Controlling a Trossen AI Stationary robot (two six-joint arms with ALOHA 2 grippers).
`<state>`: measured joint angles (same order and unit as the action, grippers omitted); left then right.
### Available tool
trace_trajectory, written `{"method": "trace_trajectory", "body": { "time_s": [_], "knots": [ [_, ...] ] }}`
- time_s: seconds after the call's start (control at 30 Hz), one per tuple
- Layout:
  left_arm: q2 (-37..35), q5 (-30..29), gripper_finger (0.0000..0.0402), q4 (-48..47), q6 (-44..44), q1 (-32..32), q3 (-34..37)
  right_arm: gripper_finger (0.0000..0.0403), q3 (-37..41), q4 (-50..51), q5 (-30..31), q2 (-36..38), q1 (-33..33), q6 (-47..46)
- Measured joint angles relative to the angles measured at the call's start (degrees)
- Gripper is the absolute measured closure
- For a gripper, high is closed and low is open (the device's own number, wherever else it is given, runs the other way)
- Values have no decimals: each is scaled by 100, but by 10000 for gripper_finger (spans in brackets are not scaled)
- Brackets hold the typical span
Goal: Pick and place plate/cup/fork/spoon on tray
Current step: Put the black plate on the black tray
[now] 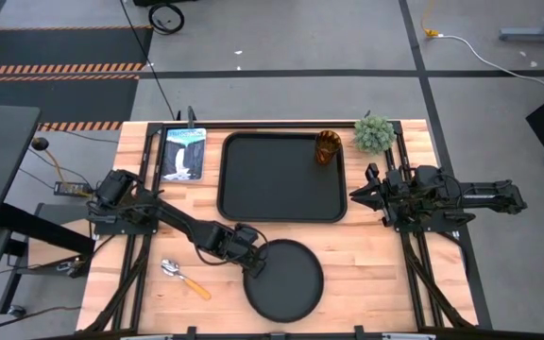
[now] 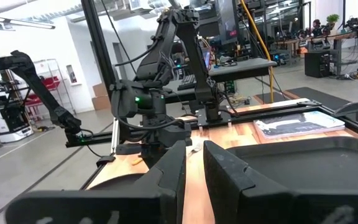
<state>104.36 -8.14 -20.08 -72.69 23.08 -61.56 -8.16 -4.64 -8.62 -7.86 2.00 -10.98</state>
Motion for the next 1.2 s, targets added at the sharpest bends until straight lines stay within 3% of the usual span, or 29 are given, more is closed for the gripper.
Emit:
{"method": "trace_trajectory", "body": {
  "time_s": [0.33, 0.63, 1.03, 1.2],
  "knots": [
    [-17, 54, 384, -6, 259, -200, 0, 339, 0, 0, 0, -1, 0, 0],
    [-518, 182, 385, 225, 677, -598, 7, 339, 2, -31, 2, 0, 0, 0],
    [-640, 238, 384, 584, 1819, -2192, 1, 339, 2, -179, 6, 0, 0, 2],
    [-605, 372, 384, 267, 2459, -2878, -462, 339, 2, -177, 155, 0, 0, 25]
  ]
}}
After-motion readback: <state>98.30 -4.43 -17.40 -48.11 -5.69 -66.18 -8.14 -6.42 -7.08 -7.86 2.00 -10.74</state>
